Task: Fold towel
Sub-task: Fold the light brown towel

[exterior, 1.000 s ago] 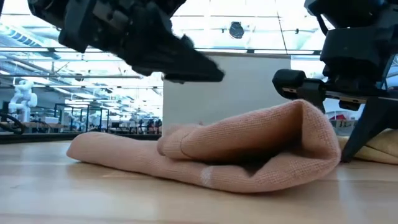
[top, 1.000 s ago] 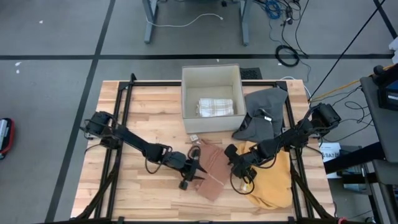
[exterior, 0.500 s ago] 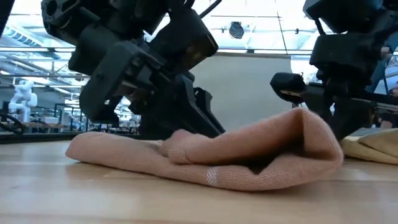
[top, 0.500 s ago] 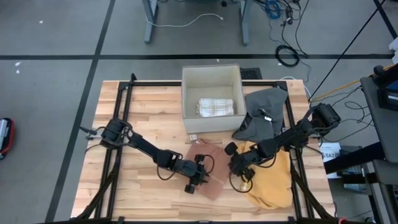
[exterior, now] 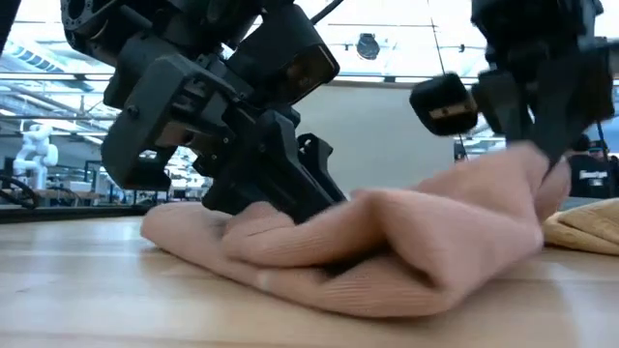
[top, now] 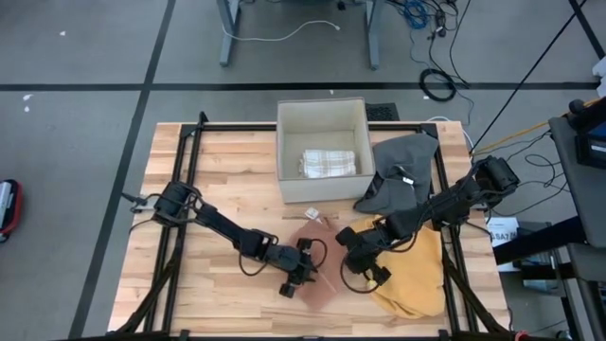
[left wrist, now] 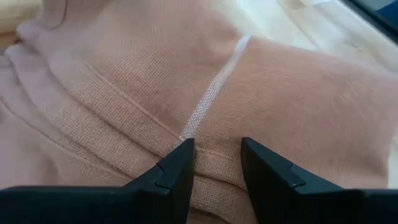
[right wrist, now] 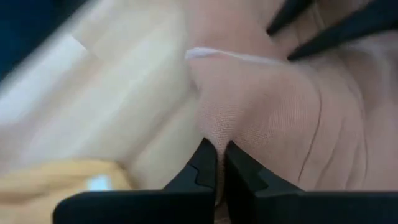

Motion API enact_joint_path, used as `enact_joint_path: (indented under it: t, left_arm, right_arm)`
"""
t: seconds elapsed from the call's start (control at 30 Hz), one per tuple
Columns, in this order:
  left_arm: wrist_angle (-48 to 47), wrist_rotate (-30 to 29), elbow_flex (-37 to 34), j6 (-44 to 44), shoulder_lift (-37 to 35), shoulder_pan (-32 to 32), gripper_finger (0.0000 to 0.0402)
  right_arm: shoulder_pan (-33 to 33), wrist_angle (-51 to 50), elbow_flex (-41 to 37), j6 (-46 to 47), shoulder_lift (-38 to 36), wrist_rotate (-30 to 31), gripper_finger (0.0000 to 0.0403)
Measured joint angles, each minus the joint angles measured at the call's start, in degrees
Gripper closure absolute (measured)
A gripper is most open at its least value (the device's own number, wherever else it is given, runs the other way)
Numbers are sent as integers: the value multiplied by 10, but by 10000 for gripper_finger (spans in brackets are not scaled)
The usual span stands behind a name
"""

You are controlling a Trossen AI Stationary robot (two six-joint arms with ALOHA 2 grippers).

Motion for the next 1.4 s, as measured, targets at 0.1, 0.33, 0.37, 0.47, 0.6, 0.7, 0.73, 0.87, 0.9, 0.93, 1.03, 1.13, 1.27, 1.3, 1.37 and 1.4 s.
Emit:
enact_joint_path:
  t: [0.1,0.33,0.37,0.47,0.6,0.7,0.73,0.87,0.9,0.93,1.03,1.13,1.27,1.3,1.37,1.4]
  left_arm:
    - [-8,24,-1,0,-10,-1,262]
    - [-59,29,-1,15,-80,-13,262]
    - [-60,29,-1,15,-89,-17,262]
    - [-63,35,-1,15,-99,-37,262]
    - [-65,23,-1,0,-86,-58,262]
    - [-61,-7,-1,-2,-75,-71,262]
    - [-55,-18,-1,0,-73,-77,262]
    - [-26,-46,-1,14,-64,-98,261]
    - [-19,-53,-1,22,-60,-103,261]
    - [-15,-60,-1,29,-57,-108,261]
    - [-10,-71,-1,41,-50,-119,261]
    - [-14,-80,-1,48,-42,-127,261]
    - [-18,-84,-1,52,-41,-135,260]
    - [-19,-86,-1,53,-41,-138,257]
    - [-23,-86,-1,54,-40,-144,245]
    - [-29,-86,-1,54,-40,-145,237]
  right_arm:
    - [-2,-47,37,20,0,-46,399]
    - [-11,-136,57,47,0,-13,399]
    - [-11,-133,55,56,2,-13,399]
    - [-10,-122,48,73,11,-10,399]
    - [-5,-109,48,87,36,-7,399]
    - [-1,-91,48,92,59,-5,399]
    - [-1,-84,48,94,66,-4,399]
    - [-1,-59,48,106,88,2,399]
    - [-1,-51,48,110,92,8,399]
    - [-1,-45,48,112,94,13,399]
    - [-3,-27,48,119,99,15,399]
    - [-7,-8,48,125,99,15,399]
    - [-10,4,48,125,99,15,399]
    - [-11,9,48,125,99,15,399]
    - [-12,15,48,125,99,15,399]
    - [-13,17,48,125,99,15,399]
